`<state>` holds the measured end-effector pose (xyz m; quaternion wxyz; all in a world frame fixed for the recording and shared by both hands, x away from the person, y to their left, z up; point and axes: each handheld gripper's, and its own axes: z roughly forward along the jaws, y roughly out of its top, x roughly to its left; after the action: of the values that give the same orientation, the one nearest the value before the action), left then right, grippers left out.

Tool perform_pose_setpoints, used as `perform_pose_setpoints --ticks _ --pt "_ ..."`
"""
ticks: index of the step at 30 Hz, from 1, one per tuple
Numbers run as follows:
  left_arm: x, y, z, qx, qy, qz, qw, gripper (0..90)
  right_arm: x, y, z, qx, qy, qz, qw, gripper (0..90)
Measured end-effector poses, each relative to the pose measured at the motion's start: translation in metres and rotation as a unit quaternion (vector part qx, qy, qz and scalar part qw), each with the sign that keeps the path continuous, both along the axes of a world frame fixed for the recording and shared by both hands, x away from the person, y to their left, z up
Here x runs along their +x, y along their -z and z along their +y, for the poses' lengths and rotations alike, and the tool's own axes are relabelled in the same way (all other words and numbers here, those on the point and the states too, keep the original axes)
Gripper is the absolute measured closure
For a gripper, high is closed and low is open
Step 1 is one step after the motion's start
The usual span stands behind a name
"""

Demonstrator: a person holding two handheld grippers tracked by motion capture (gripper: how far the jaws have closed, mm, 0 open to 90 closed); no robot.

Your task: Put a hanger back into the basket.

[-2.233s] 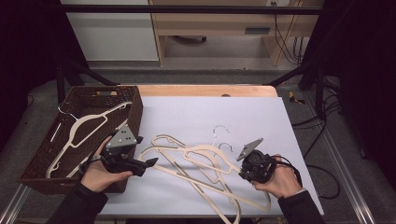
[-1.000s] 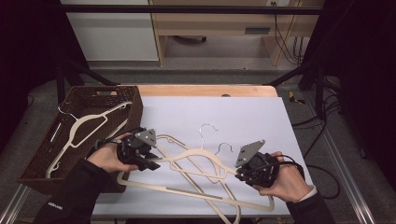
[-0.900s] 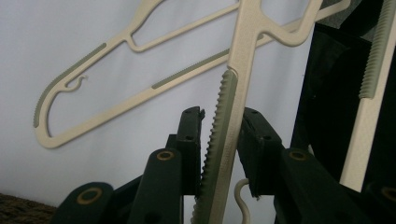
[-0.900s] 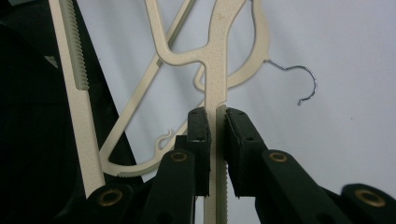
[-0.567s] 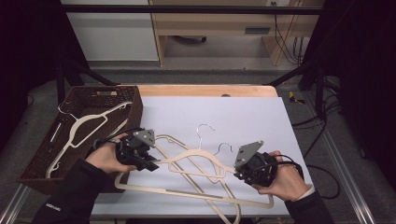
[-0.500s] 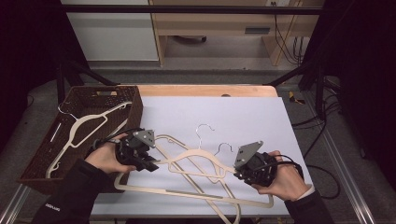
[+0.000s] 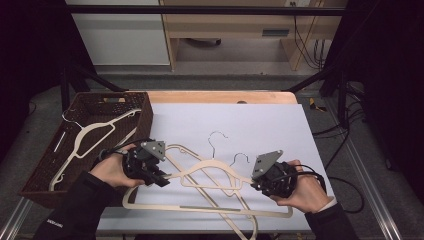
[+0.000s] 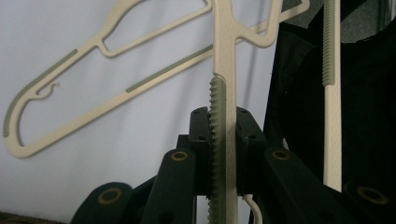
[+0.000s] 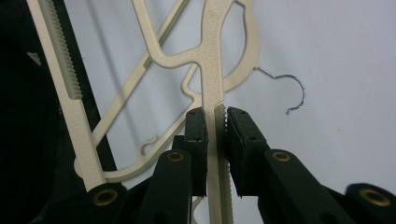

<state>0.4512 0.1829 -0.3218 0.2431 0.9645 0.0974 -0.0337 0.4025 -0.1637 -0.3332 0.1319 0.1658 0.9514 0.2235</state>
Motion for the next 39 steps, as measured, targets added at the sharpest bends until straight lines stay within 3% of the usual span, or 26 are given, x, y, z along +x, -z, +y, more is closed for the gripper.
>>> perform_pose_setpoints --ticks 4,9,10,15,16,24,25,32,38,39 --pt "-0.002 -0.001 0.000 -0.004 -0.004 -0.004 1.0000 79.8 0.002 0.002 -0.002 0.004 0.009 0.003 0.9999 77.5" --pt "-0.002 -0.002 0.000 -0.008 -0.009 -0.009 0.9999 79.9 0.003 0.001 -0.004 0.010 0.014 -0.011 0.9998 75.0" --pt "-0.002 -0.002 0.001 -0.005 -0.013 -0.003 0.9999 79.9 0.003 0.001 -0.005 0.013 0.017 -0.015 0.9997 74.2" --pt "0.000 0.001 0.002 -0.005 -0.029 -0.015 0.9995 81.1 0.003 -0.005 -0.013 0.041 0.032 -0.028 0.9983 69.6" --pt "0.000 0.001 0.003 -0.016 -0.027 -0.005 0.9995 81.3 0.003 -0.006 -0.015 0.043 0.034 -0.030 0.9980 69.3" --pt "-0.009 -0.015 0.001 -0.057 -0.015 -0.034 0.9977 85.2 0.003 -0.008 -0.026 0.067 0.060 -0.040 0.9951 68.2" --pt "-0.012 -0.018 0.000 -0.056 -0.023 -0.047 0.9971 85.2 0.002 -0.009 -0.028 0.066 0.062 -0.041 0.9950 68.1" --pt "-0.018 -0.033 0.003 -0.088 -0.035 -0.069 0.9932 85.2 0.001 -0.017 -0.049 0.101 0.092 -0.058 0.9890 67.5" --pt "-0.016 -0.044 0.010 -0.111 -0.062 -0.095 0.9873 85.2 0.001 -0.014 -0.060 0.116 0.114 -0.059 0.9849 67.0" --pt "-0.016 -0.046 0.012 -0.116 -0.070 -0.108 0.9848 85.3 0.002 -0.014 -0.062 0.119 0.119 -0.061 0.9838 66.9"
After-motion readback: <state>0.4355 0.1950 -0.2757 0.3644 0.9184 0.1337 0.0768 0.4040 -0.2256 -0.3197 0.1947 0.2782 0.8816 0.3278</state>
